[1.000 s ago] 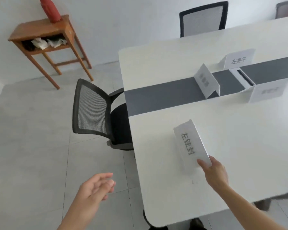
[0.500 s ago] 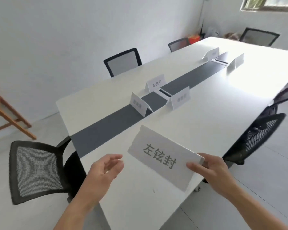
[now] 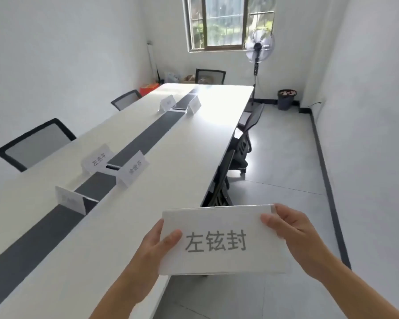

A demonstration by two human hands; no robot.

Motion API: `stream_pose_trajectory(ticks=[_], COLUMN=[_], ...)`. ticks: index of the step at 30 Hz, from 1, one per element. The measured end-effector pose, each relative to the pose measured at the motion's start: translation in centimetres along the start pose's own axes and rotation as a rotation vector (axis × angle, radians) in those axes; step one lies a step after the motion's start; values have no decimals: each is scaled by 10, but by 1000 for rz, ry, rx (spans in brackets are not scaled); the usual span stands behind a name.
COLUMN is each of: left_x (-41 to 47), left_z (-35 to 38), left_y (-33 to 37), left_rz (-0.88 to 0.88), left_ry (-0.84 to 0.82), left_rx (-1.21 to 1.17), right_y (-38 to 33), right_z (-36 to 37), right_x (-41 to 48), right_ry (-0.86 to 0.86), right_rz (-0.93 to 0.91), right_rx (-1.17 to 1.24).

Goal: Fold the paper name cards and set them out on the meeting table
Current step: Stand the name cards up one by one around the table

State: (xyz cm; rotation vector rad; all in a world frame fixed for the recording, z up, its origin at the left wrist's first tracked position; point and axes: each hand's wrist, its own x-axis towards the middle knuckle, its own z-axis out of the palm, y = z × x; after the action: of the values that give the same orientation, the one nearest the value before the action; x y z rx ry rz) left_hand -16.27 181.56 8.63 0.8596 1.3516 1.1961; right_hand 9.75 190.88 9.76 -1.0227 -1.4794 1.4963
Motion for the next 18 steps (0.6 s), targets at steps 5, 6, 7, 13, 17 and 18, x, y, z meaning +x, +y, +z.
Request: stream_pose_trajectory(ticks=[5,6,7,13,17,18], left_x=[73,90,107,224,297,315], left_z=[80,92,102,144,169,177], left_y=[11,14,18,50,67,68], left_rz=[-6,-11,-12,12,34,33], left_ry=[-109,-132,-157,-215,-223,-230], left_rx=[-30,-26,-16,33,39,33], right_y=[12,15,19,30,35,39], right_z=[-75,-88,-100,-175,-214,-224], right_x=[22,28,36,81,96,100], right_ry=[269,323,365,611,692,717], right_rz=[85,107,128,235,302,322], right_rx=[29,32,39,54,37,38])
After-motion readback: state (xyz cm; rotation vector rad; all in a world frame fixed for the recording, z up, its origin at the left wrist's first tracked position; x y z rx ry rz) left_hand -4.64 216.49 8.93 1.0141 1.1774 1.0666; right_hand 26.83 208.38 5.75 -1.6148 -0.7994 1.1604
